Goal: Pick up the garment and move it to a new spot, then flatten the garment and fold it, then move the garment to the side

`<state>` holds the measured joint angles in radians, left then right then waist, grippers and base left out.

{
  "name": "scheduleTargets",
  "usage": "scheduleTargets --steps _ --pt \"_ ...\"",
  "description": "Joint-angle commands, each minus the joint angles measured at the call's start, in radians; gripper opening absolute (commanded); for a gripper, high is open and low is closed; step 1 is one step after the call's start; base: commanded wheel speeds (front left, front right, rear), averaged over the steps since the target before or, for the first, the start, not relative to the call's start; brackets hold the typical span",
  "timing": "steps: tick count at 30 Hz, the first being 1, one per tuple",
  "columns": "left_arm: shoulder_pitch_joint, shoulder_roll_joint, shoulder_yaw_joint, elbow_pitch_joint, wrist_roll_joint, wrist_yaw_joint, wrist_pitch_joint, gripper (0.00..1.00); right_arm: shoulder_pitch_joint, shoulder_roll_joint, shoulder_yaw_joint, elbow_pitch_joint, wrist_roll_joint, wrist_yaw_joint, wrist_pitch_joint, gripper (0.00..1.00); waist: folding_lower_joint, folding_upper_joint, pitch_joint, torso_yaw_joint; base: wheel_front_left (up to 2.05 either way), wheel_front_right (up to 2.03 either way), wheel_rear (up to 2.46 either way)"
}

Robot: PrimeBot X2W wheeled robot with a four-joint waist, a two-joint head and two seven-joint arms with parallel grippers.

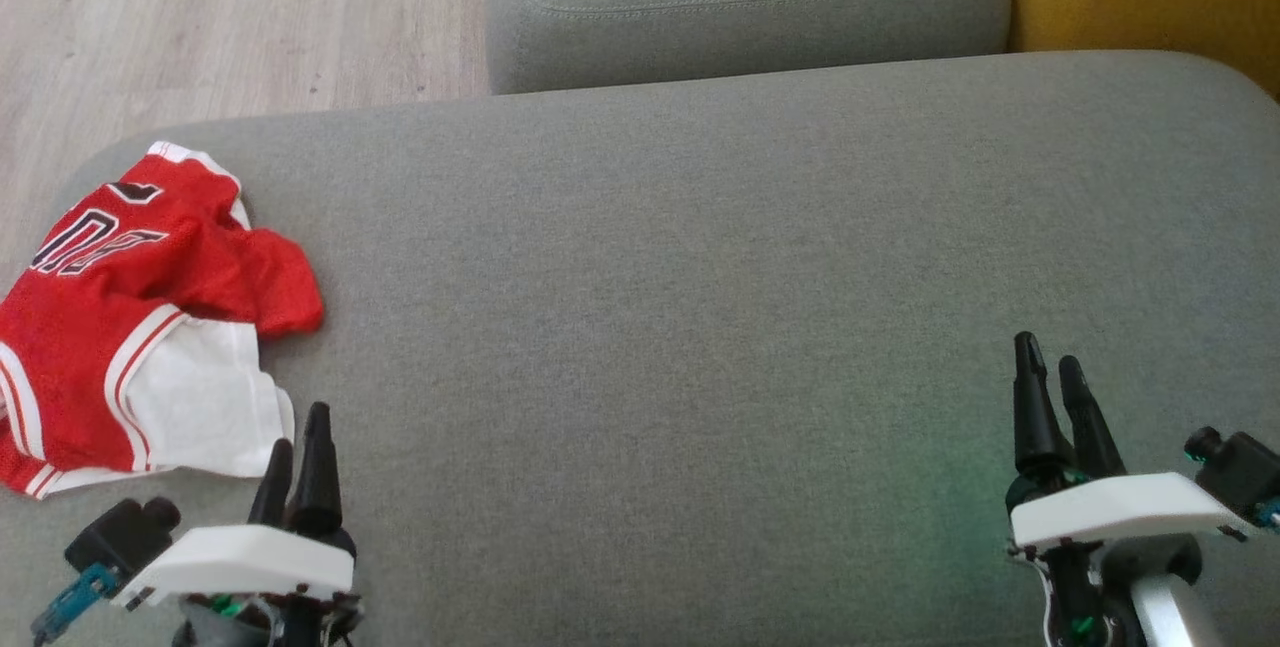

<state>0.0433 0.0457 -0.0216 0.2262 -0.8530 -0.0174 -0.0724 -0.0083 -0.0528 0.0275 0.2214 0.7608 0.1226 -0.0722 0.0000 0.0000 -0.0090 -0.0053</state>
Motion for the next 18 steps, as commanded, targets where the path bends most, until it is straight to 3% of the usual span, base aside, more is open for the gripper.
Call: scheduleTargets --steps 1,18 --pt "-0.021 0.019 0.01 -0.042 0.042 0.002 -0.017 1.0 -0.028 -0.019 0.018 -0.042 -0.04 0.004 -0.015 1.0 0.0 0.0 0.001 0.0 0.0 0.0 0.0" --pt "-0.006 0.042 -0.023 -0.036 0.276 0.014 -0.063 1.0 -0.021 -0.018 0.029 -0.039 -0.257 0.005 -0.063 1.0 0.0 0.0 -0.002 -0.007 0.0 0.0 0.0"
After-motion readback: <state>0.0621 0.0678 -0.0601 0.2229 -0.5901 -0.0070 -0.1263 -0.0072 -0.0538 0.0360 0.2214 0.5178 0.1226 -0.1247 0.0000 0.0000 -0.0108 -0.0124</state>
